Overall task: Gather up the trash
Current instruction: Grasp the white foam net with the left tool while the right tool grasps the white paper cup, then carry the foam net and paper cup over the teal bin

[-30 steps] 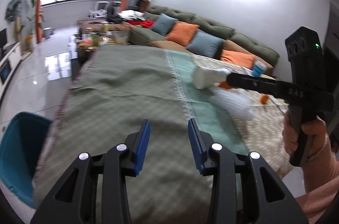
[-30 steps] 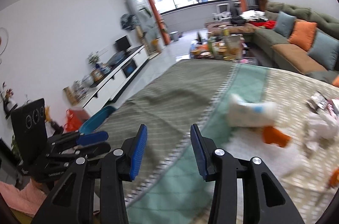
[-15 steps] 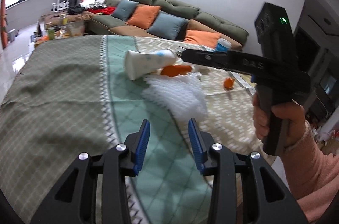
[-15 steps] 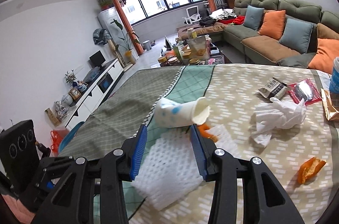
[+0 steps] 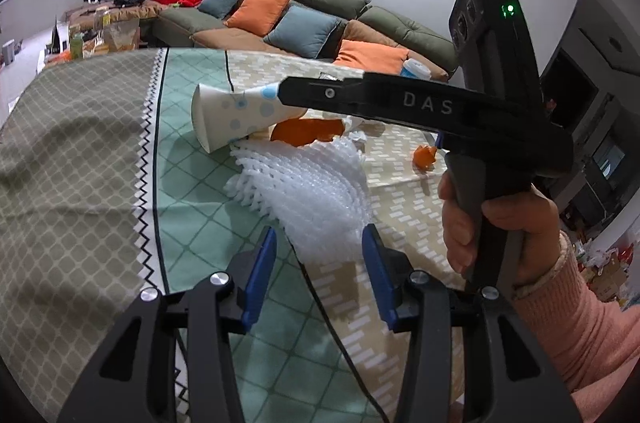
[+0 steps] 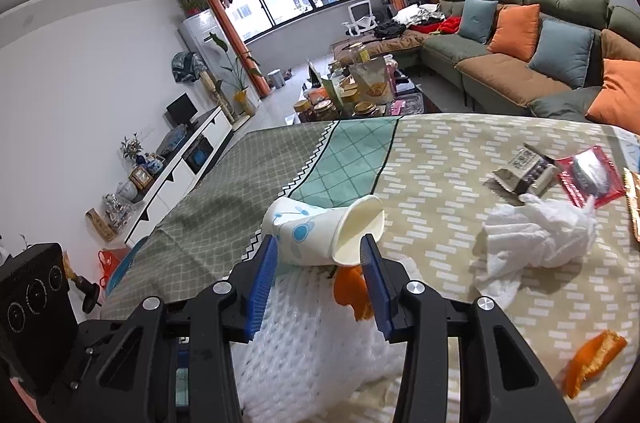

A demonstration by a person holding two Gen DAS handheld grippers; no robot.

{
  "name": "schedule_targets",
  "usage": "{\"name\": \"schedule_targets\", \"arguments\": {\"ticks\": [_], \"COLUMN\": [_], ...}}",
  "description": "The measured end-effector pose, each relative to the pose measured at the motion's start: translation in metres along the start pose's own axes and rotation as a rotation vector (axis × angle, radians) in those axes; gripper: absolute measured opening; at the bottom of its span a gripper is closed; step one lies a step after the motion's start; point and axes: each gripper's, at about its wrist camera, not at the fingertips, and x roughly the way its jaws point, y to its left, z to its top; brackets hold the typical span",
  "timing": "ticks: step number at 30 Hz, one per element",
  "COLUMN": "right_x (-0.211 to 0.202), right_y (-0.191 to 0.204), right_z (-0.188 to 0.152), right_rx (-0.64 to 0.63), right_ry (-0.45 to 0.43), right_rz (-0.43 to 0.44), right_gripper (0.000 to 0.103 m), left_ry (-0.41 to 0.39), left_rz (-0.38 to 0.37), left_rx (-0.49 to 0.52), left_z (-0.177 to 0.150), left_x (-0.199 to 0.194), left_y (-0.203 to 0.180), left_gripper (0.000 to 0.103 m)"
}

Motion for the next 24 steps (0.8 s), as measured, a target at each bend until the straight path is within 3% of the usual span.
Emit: {"name": "schedule_targets", "arguments": {"ticks": [5, 7, 10, 13, 18, 24], "right_x": [0.004, 0.004, 0.001, -0.003, -0.01, -0.022], "right_y": [0.004, 0.006, 0.007, 0.009, 0.013, 0.019], "right_z": [0.0, -0.001, -0.001, -0.002, -0.002, 0.0], "right_rx": [-0.013, -0.019, -0.024, -0.033, -0.033, -0.032], "right_ry": [0.007, 0.008, 0.009, 0.004, -0.018, -0.047], "right_rz": [0.012, 0.015, 0.024, 0.031, 0.047, 0.066], "right_gripper": [0.041, 0.034, 0.016, 0.013, 0.006, 0.006], "left_ry": [0.02, 0.024, 0.014, 0.003, -0.028, -0.077], "left_rz": [-0.027, -0.037, -0.039, -0.04, -0.033, -0.022], "left_rx": [-0.041, -0.046, -0.045, -0.052, -0.059, -0.056], "left_z": [-0.001, 0.001, 0.001, 0.001, -0.001, -0.003], "left_x": [0.01, 0.011, 0.009, 0.004, -0.008, -0.029], "left_y": [0.006, 0.008, 0.009, 0.012, 0.016, 0.018], "left_gripper": [0.041, 0.03, 0.017, 0.009, 0.008, 0.008]}}
